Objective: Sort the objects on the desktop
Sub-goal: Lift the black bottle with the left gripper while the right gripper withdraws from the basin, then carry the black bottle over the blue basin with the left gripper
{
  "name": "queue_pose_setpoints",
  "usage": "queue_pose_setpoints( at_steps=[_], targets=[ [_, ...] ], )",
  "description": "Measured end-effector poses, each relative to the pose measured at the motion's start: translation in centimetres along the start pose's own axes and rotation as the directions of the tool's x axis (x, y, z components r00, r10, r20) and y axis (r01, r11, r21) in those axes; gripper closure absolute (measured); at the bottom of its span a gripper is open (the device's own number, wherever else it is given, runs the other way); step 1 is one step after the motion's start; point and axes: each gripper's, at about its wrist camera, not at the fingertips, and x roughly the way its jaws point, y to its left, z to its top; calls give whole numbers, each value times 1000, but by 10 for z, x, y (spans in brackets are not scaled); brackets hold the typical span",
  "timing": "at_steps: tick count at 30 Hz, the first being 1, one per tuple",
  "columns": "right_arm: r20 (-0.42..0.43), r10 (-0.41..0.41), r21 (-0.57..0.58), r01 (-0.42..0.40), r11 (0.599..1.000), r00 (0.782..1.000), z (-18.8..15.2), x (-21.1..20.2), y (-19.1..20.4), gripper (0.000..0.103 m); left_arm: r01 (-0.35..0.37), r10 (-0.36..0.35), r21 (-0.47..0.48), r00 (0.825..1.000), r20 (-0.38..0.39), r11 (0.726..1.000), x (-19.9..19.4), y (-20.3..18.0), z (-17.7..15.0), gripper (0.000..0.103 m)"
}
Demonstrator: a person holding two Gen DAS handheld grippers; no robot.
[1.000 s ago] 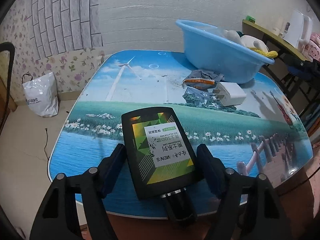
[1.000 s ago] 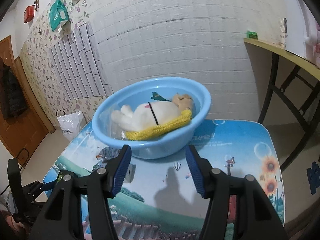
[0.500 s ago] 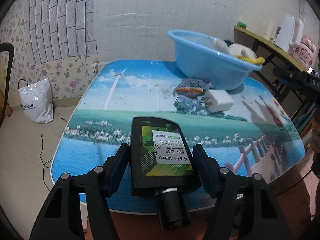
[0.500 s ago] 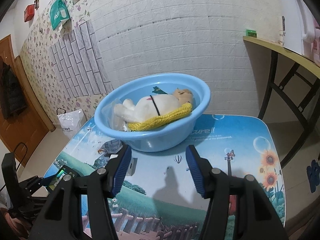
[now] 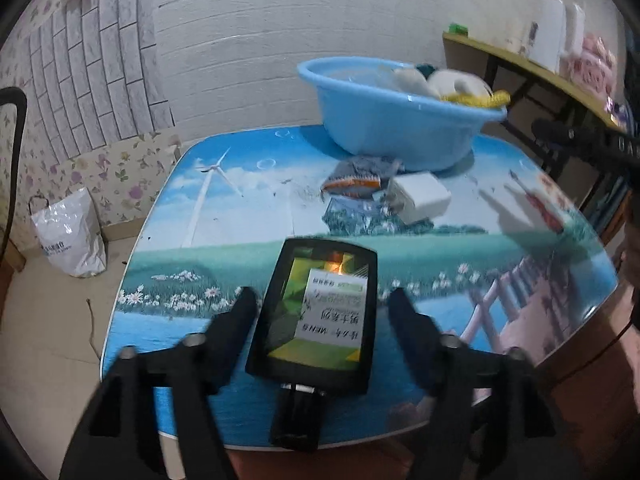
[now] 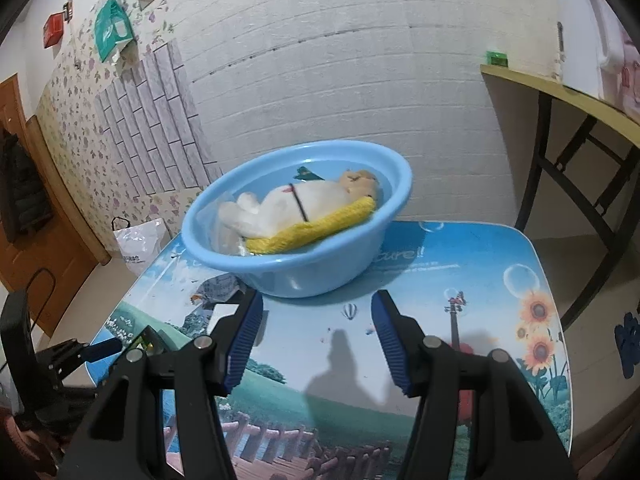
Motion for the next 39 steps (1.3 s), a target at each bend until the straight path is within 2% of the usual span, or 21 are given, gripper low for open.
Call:
queue_pose_setpoints(
  at_steps=[7,10,11,13,15,16,17,21,24,27,39],
  targets=[
    [-15,3,5,-3,1000,1000,-3,4,0,47,-37,38,27,998,-40,999,14,4,-10,19],
    [-21,4,0,-4,1000,1000,-4,6,1,47,1,-1,-14,1000,-21,1000,17,13,-12,15],
    [-24,4,1,-4,1000,1000,-5,6,2,47,5,-5,-15,1000,-8,1000,18,14,-13,10],
    [-28,6,1,-6,1000,1000,-5,7,2,47,18,-18,1,1000,19,1000,19,15,-14,10],
    [-30,8,-3,-8,1000,1000,-6,7,4,47,41,-42,20,998,48,999,18,15,-15,17],
    [-30,9,-5,-9,1000,1000,-6,8,5,47,56,-58,31,996,67,998,17,13,-15,33],
    [-30,10,-7,-10,1000,1000,-6,7,6,47,60,-63,39,995,77,997,16,12,-15,42],
    [-29,12,-14,-12,1000,1000,-6,7,8,47,70,-73,32,994,86,997,14,13,-14,42],
    [-32,8,-16,-9,1000,999,-9,8,8,47,53,-55,27,995,88,998,10,13,-12,42],
    [-40,7,-14,-8,1000,999,-11,10,7,47,60,-60,-1,989,132,998,-1,16,-6,42],
    [-40,14,-16,-15,1000,999,-15,12,7,47,144,-135,-28,966,222,989,-35,1,51,42]
  ],
)
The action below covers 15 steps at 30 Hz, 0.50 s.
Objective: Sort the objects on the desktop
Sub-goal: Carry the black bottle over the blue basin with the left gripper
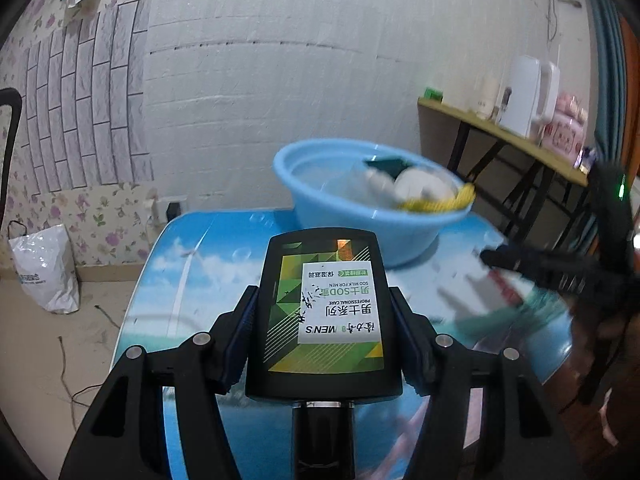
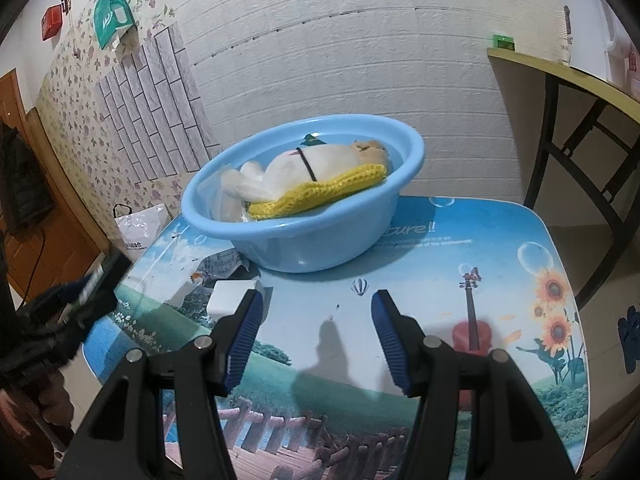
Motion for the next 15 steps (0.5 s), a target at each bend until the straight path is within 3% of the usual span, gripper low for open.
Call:
queue_pose_setpoints(
  at_steps=[6,15],
  targets=[
    [44,4,-36,-2,999,999,7,-4,3,47,33,-34,22,999,42,999,9,-18,32,42],
    [92,14,-61,-9,998,996,29,5,-8,47,62,-63,37,998,28,997,45,-39,62,42]
  ],
)
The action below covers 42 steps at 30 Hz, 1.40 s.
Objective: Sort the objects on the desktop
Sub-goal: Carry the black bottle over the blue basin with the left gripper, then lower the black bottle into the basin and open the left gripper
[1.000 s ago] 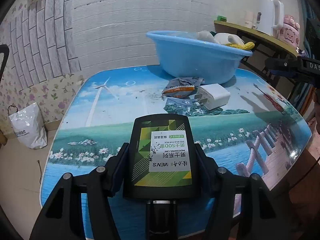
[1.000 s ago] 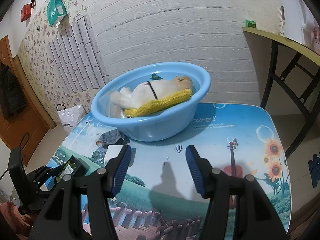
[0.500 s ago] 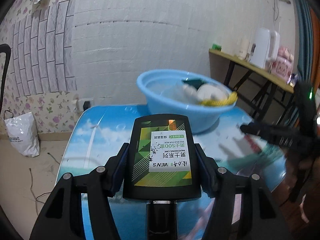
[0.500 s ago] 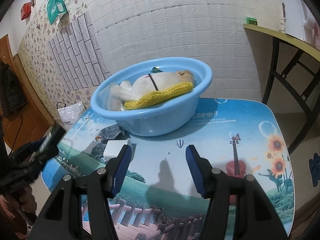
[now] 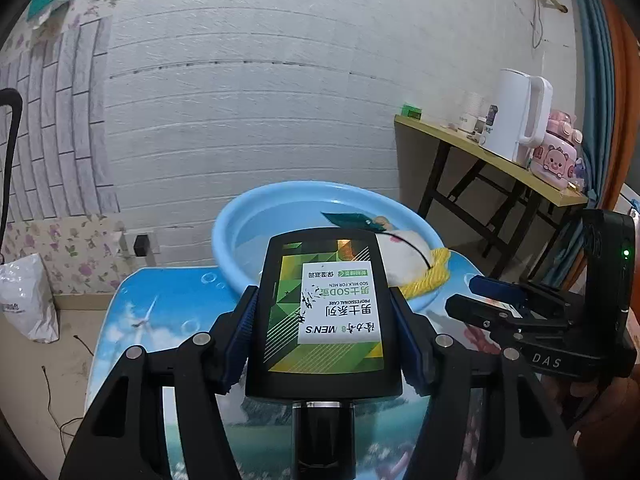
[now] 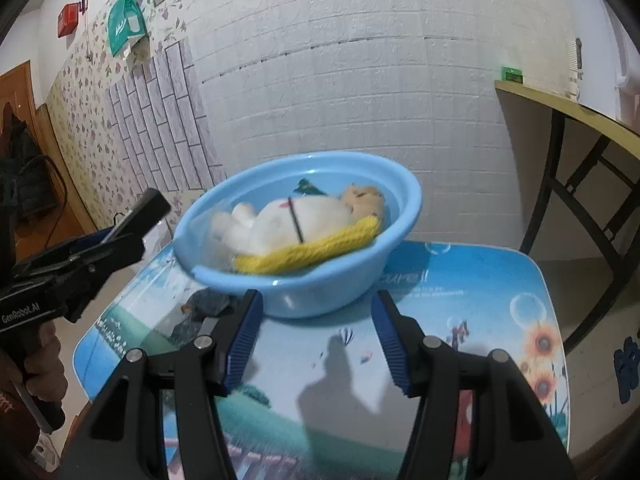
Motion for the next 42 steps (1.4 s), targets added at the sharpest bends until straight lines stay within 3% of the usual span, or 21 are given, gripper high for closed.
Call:
queue_pose_setpoints(
  at_steps=[11,21,23,26,27,42],
  targets=[
    [34,51,-100,-48,994,998,17,21,-4,46,8,-7,50,1000,-26,999,48,-13,31,42],
    [54,77,-127,-70,989,996,19,25,-7,42,-14,19,78,998,-56,997,90,-16,37,41],
    [56,79,-122,-71,990,995,17,25,-8,42,-13,17,77,998,-57,997,91,-16,37,41],
    [56,73,-115,-66,991,996,17,24,-6,42,-53,56,77,998,-34,996,88,-15,37,21],
    [54,74,-110,-68,992,996,17,24,-6,42,-54,57,77,998,-26,996,87,-15,38,20],
    [2,53,-32,-53,998,999,15,22,-9,42,-84,85,37,996,-1,996,60,0,33,16]
  ],
)
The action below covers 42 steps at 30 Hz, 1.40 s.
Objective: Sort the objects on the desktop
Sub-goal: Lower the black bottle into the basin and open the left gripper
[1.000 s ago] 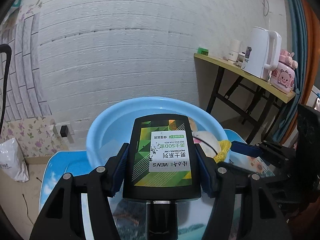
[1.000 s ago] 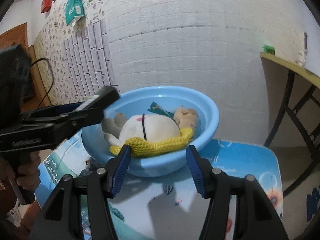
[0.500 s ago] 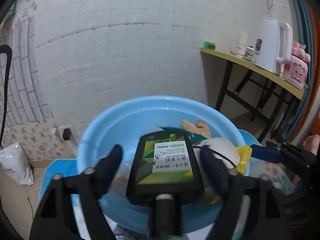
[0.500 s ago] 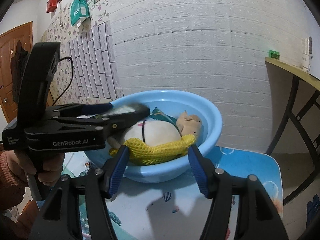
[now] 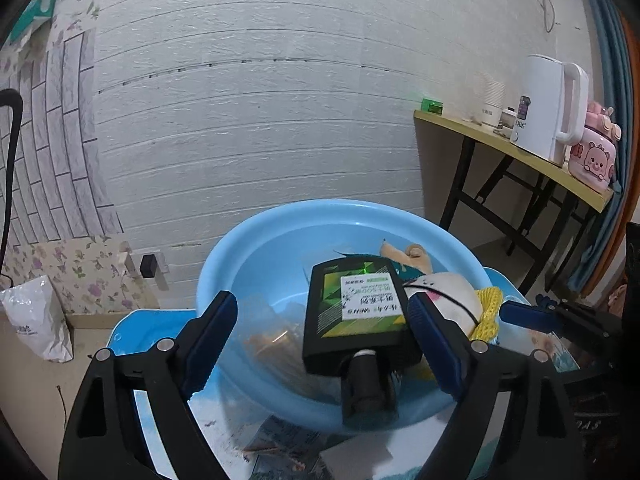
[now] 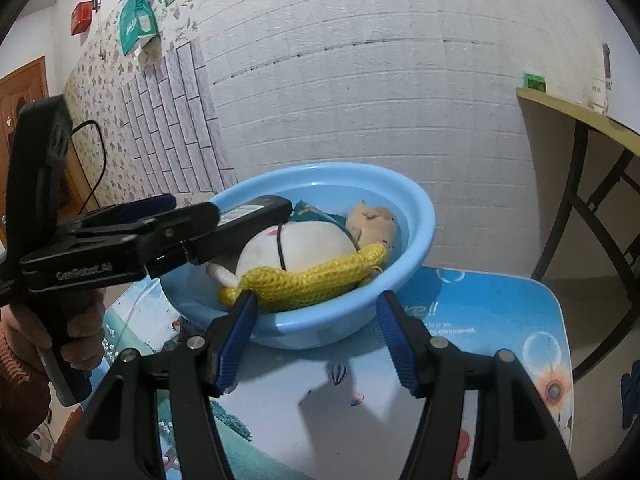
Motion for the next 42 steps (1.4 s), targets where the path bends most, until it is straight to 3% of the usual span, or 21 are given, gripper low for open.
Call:
queue_pose_setpoints(
  at_steps=[12,30,42],
  targets=[
    [-34,-25,18,26,999,999,-7,-5,3,42,-12,12,-21,1000,-8,1000,-16,12,-13,16],
    [-149,-59,76,71,995,987,-37,3,7,41,-7,6,-57,1000,-19,998,-37,30,-44,16],
    [-199,-62,44,72,996,978,-49,12,31,41,-40,36,-86,998,-56,995,-45,58,-71,15]
  ],
)
